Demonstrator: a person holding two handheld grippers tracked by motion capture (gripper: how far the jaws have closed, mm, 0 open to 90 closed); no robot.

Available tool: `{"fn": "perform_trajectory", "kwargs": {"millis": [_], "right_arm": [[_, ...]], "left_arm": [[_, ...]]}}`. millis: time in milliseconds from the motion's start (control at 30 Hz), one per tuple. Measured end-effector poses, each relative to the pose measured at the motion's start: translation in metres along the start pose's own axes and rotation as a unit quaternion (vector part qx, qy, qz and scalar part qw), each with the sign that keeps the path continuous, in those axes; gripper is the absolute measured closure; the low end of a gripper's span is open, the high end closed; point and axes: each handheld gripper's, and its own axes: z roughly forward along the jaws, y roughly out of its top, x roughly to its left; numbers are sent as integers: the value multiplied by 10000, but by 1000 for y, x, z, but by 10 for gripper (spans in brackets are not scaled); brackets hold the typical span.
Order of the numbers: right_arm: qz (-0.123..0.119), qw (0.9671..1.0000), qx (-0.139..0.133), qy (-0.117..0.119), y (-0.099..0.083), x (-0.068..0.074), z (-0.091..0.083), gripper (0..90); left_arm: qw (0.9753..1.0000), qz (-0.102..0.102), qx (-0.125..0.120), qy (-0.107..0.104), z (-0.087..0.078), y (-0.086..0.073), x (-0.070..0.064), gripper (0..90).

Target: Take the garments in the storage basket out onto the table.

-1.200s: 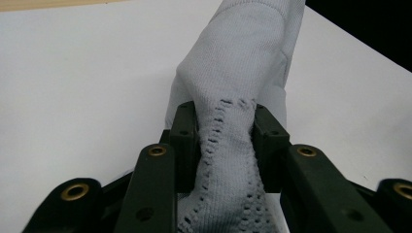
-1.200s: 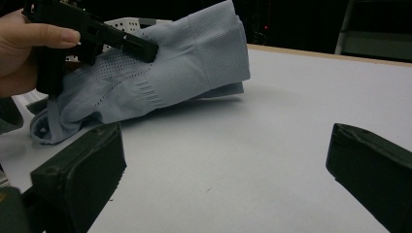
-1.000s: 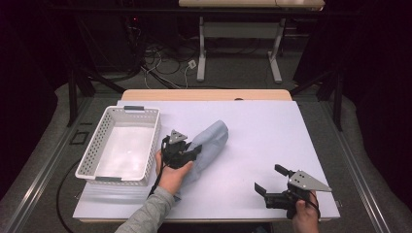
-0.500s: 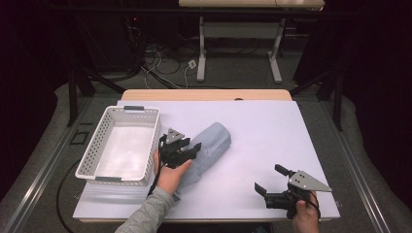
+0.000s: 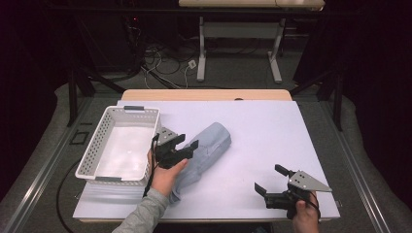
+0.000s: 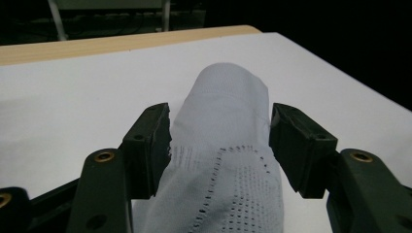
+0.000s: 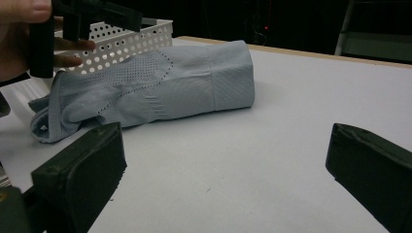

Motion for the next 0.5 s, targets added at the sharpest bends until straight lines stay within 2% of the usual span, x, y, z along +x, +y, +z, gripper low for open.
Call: {"fn": "perform_trajectory", "kwargs": {"millis": [200,300,500], "right_arm": [[2,10000,-10,-4,0,0,0,6],[7,10000,-20,-12,0,0,0,6],[-15,10000,10,-19,0,1,0,6]], "left_arm": [[9994,-251,-183,-155,-19,7,1,381],[9993,-220,-273,-95,-29,9,2,337],[9992,-259,-294,-68,-46,9,7,225]]}}
